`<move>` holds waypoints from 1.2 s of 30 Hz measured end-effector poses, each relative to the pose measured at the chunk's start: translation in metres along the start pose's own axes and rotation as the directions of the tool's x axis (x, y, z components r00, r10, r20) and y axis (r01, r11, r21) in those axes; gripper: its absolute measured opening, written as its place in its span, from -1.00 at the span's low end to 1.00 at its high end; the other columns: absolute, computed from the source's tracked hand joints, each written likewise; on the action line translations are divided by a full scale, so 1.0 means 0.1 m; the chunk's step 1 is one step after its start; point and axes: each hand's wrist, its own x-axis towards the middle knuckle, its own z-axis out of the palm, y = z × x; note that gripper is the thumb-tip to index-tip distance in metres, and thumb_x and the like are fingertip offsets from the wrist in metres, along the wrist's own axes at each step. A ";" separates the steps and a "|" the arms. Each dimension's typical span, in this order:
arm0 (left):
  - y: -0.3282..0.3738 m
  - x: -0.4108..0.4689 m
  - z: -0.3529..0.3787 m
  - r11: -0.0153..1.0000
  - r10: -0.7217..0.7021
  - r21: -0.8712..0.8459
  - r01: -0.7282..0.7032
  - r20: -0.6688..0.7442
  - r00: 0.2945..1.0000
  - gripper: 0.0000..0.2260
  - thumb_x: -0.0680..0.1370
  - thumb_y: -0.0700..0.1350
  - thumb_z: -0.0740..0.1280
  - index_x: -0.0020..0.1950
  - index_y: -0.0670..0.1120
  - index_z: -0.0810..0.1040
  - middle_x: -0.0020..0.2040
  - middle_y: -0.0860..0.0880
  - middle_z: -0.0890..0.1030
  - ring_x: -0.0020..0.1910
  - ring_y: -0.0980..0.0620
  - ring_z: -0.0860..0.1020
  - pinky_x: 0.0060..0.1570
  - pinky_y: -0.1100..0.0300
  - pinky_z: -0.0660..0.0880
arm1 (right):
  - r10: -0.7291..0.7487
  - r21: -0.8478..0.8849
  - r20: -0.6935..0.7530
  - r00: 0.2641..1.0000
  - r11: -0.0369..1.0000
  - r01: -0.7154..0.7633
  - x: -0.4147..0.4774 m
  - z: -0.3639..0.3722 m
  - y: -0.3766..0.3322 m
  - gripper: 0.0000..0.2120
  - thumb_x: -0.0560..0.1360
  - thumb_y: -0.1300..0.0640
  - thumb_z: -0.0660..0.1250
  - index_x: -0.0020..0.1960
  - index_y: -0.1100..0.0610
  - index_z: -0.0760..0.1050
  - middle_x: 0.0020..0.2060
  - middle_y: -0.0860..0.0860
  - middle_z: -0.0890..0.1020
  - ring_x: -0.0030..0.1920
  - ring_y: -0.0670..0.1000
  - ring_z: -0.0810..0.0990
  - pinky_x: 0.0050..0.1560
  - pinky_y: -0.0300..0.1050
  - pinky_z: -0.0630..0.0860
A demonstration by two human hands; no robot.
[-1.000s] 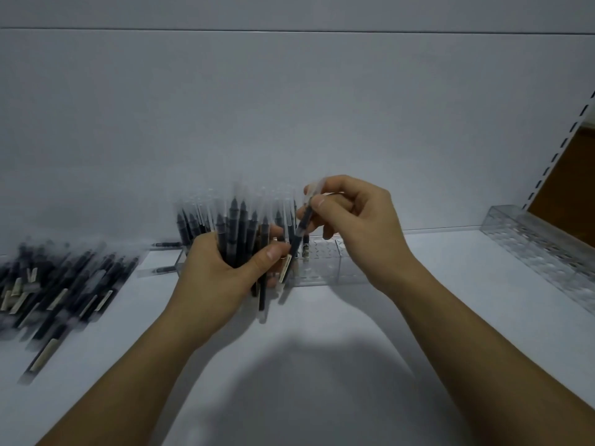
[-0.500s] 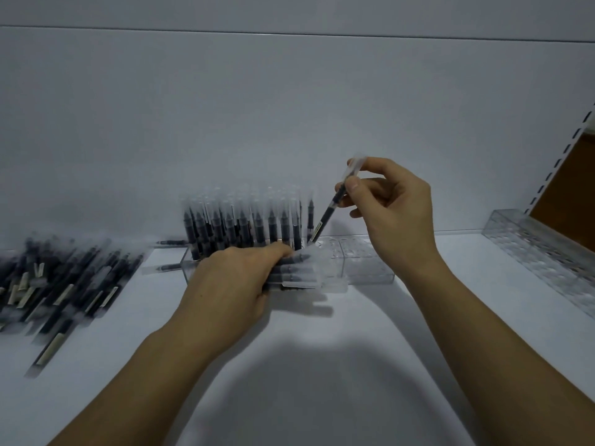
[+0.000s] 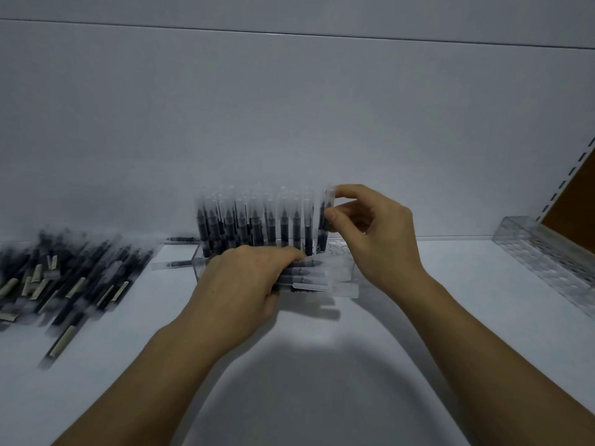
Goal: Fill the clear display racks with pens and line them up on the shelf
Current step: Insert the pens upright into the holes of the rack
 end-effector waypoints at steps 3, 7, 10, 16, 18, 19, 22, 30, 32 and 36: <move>-0.01 -0.01 0.02 1.000 0.017 -0.016 -0.017 -0.018 1.000 -0.46 0.32 -0.28 0.43 0.23 0.15 0.57 0.05 0.16 0.68 -0.01 0.04 0.66 -0.11 -0.03 0.64 | 0.033 0.018 0.023 0.999 0.999 -0.033 -0.02 0.03 0.00 -0.80 0.54 0.16 0.48 0.15 0.00 0.62 -0.21 -0.11 0.73 -0.14 -0.08 0.72 0.00 -0.01 0.67; -0.06 0.00 0.06 0.989 0.031 -0.141 -0.044 -0.092 0.995 -0.55 0.34 -0.35 0.44 0.14 0.05 0.61 0.02 0.20 0.59 -0.05 0.18 0.57 -0.07 0.20 0.56 | 0.052 -0.023 0.044 0.998 0.998 -0.051 -0.03 0.03 -0.02 -0.82 0.53 0.14 0.50 0.09 -0.03 0.60 -0.26 -0.14 0.70 -0.20 -0.11 0.69 -0.06 -0.12 0.65; 0.04 0.02 0.03 0.906 -0.150 -0.417 0.070 -0.162 0.975 -0.76 0.48 -0.29 0.49 -0.07 0.06 0.59 -0.16 0.21 0.54 -0.21 0.21 0.54 -0.18 0.44 0.41 | 0.074 -0.054 0.041 0.996 0.996 -0.071 -0.02 0.01 -0.02 -0.80 0.53 0.09 0.50 0.11 -0.02 0.57 -0.25 -0.16 0.68 -0.22 -0.14 0.66 -0.11 -0.19 0.62; 0.22 0.05 -0.04 0.323 -0.456 -0.919 0.226 0.059 0.888 -0.91 0.48 -0.24 0.45 -0.02 -0.13 0.66 -0.18 -0.07 0.74 -0.20 -0.04 0.73 -0.18 0.26 0.62 | -0.040 0.034 -0.097 0.994 0.998 0.044 -0.05 -0.01 -0.20 -0.94 0.58 0.10 0.43 0.04 0.05 0.59 -0.24 -0.09 0.63 -0.20 -0.09 0.60 -0.23 -0.29 0.49; 0.23 0.06 -0.05 0.216 -0.487 -0.957 0.194 0.067 0.871 -0.88 0.47 -0.29 0.44 0.00 -0.19 0.64 -0.19 -0.13 0.72 -0.22 -0.11 0.72 -0.21 0.22 0.63 | -0.018 0.158 -0.048 0.999 0.987 0.025 -0.06 -0.01 -0.27 -0.96 0.58 0.09 0.43 -0.02 0.05 0.64 -0.24 -0.05 0.67 -0.19 -0.03 0.63 -0.22 -0.08 0.58; 0.22 0.06 -0.05 0.208 -0.492 -0.960 0.187 0.063 0.868 -0.87 0.47 -0.30 0.44 0.01 -0.22 0.64 -0.20 -0.14 0.72 -0.23 -0.13 0.72 -0.21 0.22 0.63 | -0.011 0.200 -0.009 1.000 0.980 0.012 -0.06 -0.01 -0.29 -0.96 0.57 0.09 0.44 -0.02 0.05 0.65 -0.23 -0.04 0.68 -0.18 0.01 0.64 -0.19 0.03 0.61; 0.21 0.06 -0.03 0.243 -0.488 -0.953 0.180 0.040 0.872 -0.82 0.44 -0.24 0.45 0.03 -0.25 0.64 -0.19 -0.16 0.71 -0.22 -0.12 0.72 -0.20 0.22 0.63 | -0.005 0.257 0.116 0.993 0.966 -0.025 -0.08 0.01 -0.31 -0.94 0.54 0.15 0.48 0.01 0.06 0.67 -0.23 0.04 0.66 -0.16 0.10 0.61 -0.16 0.14 0.61; 0.17 0.05 0.01 0.365 -0.460 -0.914 0.175 -0.013 0.888 -0.90 0.52 -0.21 0.40 0.01 -0.18 0.66 -0.14 -0.07 0.74 -0.13 -0.02 0.73 -0.10 0.21 0.64 | 0.007 0.381 0.186 0.983 0.921 -0.078 -0.04 -0.03 -0.30 -0.97 0.56 0.24 0.42 -0.02 0.19 0.64 -0.14 0.16 0.70 -0.18 0.01 0.65 -0.21 -0.26 0.52; 0.12 0.05 0.02 0.456 -0.463 -0.869 0.191 -0.049 0.885 -0.92 0.55 -0.19 0.40 -0.01 -0.11 0.68 -0.14 0.03 0.74 -0.09 0.08 0.72 -0.05 0.25 0.63 | 0.054 0.473 0.143 0.988 0.874 -0.116 0.00 -0.07 -0.32 -0.95 0.57 0.25 0.39 -0.01 0.24 0.59 -0.13 0.24 0.69 -0.19 0.07 0.68 -0.25 -0.18 0.57; 0.04 0.02 0.07 0.637 -0.423 -0.742 0.212 -0.106 0.900 -0.93 0.59 -0.12 0.39 0.00 -0.03 0.68 -0.13 0.08 0.73 -0.06 0.11 0.69 0.03 0.07 0.64 | 0.118 0.517 -0.009 0.993 0.851 -0.096 0.07 -0.18 -0.30 -0.95 0.59 0.27 0.38 0.03 0.23 0.58 -0.19 0.19 0.72 -0.22 0.10 0.72 -0.25 -0.11 0.61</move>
